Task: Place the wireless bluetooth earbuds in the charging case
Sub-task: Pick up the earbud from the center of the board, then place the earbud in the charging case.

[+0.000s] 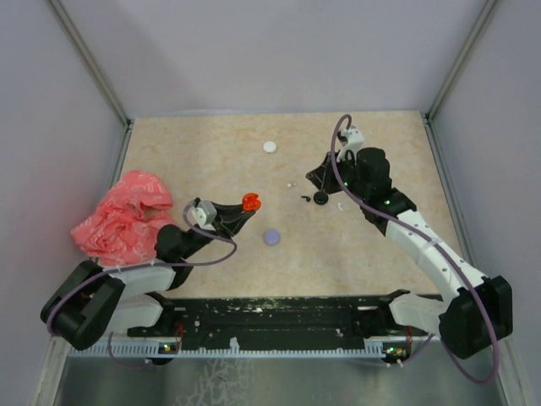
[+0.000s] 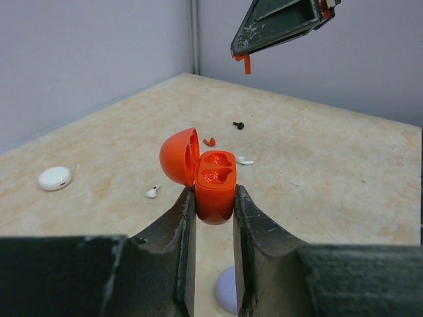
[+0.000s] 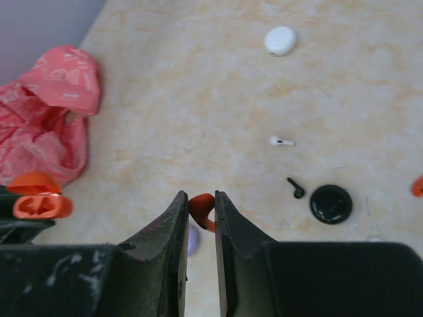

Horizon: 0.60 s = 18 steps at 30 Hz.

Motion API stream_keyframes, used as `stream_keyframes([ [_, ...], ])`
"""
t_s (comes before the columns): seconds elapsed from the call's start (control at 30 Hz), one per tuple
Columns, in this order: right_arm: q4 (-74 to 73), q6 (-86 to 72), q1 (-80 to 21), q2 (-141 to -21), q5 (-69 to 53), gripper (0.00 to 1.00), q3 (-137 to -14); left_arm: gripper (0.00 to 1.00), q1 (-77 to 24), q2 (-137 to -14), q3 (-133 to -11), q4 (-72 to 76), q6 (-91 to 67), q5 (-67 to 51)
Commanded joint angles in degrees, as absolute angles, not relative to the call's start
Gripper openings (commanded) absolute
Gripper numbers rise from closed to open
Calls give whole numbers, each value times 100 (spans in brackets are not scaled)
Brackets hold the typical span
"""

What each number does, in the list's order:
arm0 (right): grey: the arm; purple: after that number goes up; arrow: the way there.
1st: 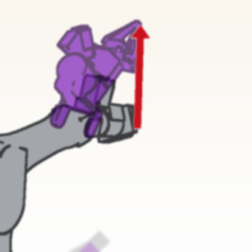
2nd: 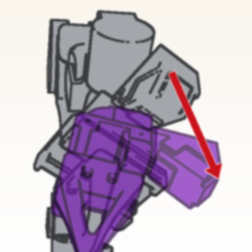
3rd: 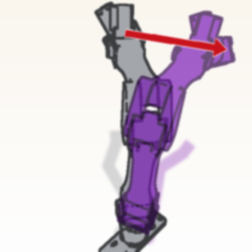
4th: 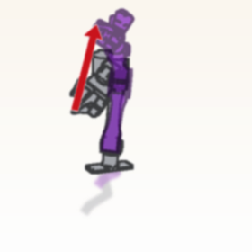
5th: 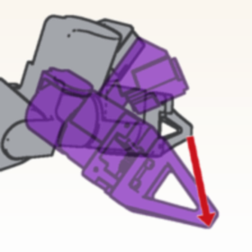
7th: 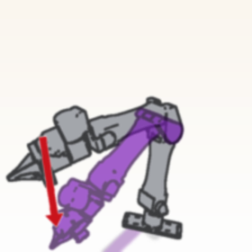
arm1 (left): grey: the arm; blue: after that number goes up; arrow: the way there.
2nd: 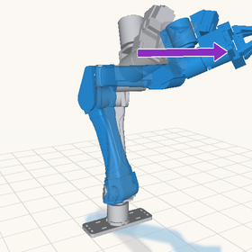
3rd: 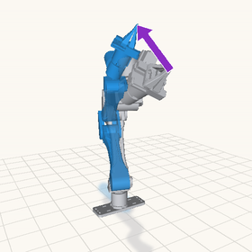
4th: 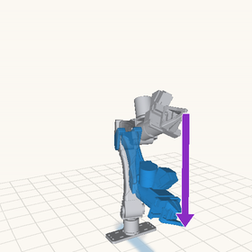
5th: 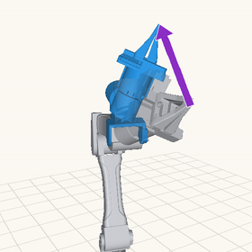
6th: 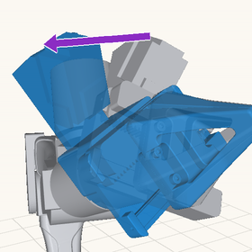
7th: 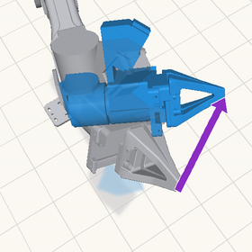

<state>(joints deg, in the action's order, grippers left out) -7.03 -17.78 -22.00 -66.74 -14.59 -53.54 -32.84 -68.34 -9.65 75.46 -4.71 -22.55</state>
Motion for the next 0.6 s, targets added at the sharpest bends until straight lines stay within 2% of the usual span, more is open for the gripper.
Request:
stream_keyframes([
  [0.0,562,-2258,-2743,-6308,-1636,16,-5186,0,-3252,-7099,-1327,8164,-508,-2683],
  [0.23,1357,-2402,-3417,-5958,-1559,16,-5001,1,-3258,-7484,-1540,8906,-424,-3087],
  [0.57,2785,-2507,-4238,-5703,-1468,16,-4408,0,-3262,-7520,-1829,8937,-380,-3117],
])
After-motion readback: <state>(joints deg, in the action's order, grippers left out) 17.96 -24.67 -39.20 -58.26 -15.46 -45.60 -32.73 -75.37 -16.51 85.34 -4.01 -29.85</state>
